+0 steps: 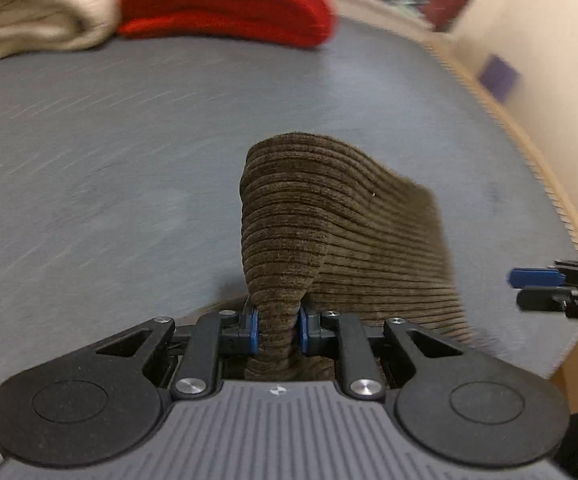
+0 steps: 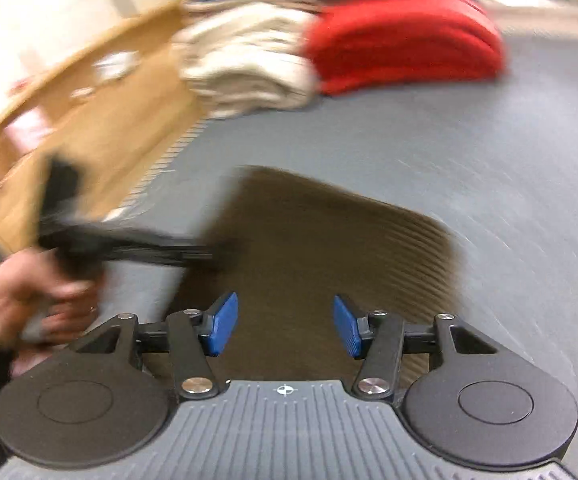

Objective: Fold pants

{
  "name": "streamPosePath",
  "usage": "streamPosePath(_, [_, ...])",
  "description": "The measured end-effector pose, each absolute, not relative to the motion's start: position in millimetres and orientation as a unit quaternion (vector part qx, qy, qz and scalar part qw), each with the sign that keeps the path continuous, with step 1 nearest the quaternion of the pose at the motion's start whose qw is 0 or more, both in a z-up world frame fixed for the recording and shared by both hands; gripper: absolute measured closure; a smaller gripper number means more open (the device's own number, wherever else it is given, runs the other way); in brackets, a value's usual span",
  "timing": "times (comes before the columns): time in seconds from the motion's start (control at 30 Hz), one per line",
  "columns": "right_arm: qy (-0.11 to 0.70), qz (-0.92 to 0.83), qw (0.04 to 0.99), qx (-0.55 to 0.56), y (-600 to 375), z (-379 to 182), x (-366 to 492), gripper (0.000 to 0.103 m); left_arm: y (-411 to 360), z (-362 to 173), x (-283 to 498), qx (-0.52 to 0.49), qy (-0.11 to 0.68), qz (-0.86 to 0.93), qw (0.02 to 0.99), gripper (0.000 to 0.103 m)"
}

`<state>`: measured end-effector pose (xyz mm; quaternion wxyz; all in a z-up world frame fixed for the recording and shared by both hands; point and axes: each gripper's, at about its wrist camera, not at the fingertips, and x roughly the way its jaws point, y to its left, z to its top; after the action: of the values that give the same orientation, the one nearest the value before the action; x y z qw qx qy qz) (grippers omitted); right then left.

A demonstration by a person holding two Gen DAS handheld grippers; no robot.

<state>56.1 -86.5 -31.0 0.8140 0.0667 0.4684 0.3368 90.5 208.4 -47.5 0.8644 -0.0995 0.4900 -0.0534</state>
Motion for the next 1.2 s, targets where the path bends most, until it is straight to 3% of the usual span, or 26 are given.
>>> streamPosePath(0.1, [0.514, 0.294, 0.803, 0.070, -84.7, -62.9, 59.2, 0.046, 231.8, -63.8, 84.3, -0.086, 0.525, -0.012, 0.846, 0.068])
streamPosePath(0.23, [0.557, 0.259, 0.782, 0.105, -76.4, -98.5, 75.0, 0.038, 247.7, -84.8, 89.1, -0.125, 0.543, 0.014, 0.831, 0.010])
streamPosePath(0.27, [0.567, 0.251, 0.777, 0.110, -74.7, -107.6, 76.0, 0.038, 249.0, -89.7, 90.8, -0.135, 0.545, 0.013, 0.827, 0.009])
streamPosePath(0.53, [0.601, 0.191, 0.754, 0.182, -63.2, -147.1, 88.8, 0.029, 240.4, -146.7, 100.3, -0.229, 0.589, 0.007, 0.775, 0.008])
streamPosePath(0.57, [0.596, 0.194, 0.758, 0.180, -61.1, -147.0, 87.4, 0.031, 240.4, -150.9, 98.7, -0.237, 0.589, 0.008, 0.772, 0.008])
streamPosePath(0.63, [0.584, 0.200, 0.767, 0.177, -58.9, -147.5, 83.6, 0.047, 237.0, -149.7, 99.9, -0.235, 0.588, 0.007, 0.774, 0.008])
streamPosePath(0.83, [0.538, 0.216, 0.798, 0.164, -68.2, -121.0, 79.7, 0.082, 216.7, -124.9, 102.4, -0.190, 0.568, 0.017, 0.801, 0.043])
streamPosePath(0.9, [0.496, 0.225, 0.824, 0.154, -76.0, -99.4, 86.2, 0.089, 209.1, -112.2, 106.2, -0.184, 0.550, 0.018, 0.815, 0.055])
streamPosePath(0.93, [0.474, 0.223, 0.838, 0.149, -83.1, -88.7, 88.1, 0.101, 202.5, -105.6, 110.3, -0.186, 0.538, 0.014, 0.822, 0.060])
streamPosePath(1.07, [0.331, 0.194, 0.918, 0.102, -125.3, -34.8, 94.6, 0.103, 170.1, -87.9, 123.3, -0.157, 0.516, 0.005, 0.842, 0.061])
streamPosePath(1.2, [0.408, 0.196, 0.877, 0.161, -161.5, -53.7, 120.3, 0.099, 154.6, -95.4, 131.6, -0.113, 0.536, 0.031, 0.836, 0.049])
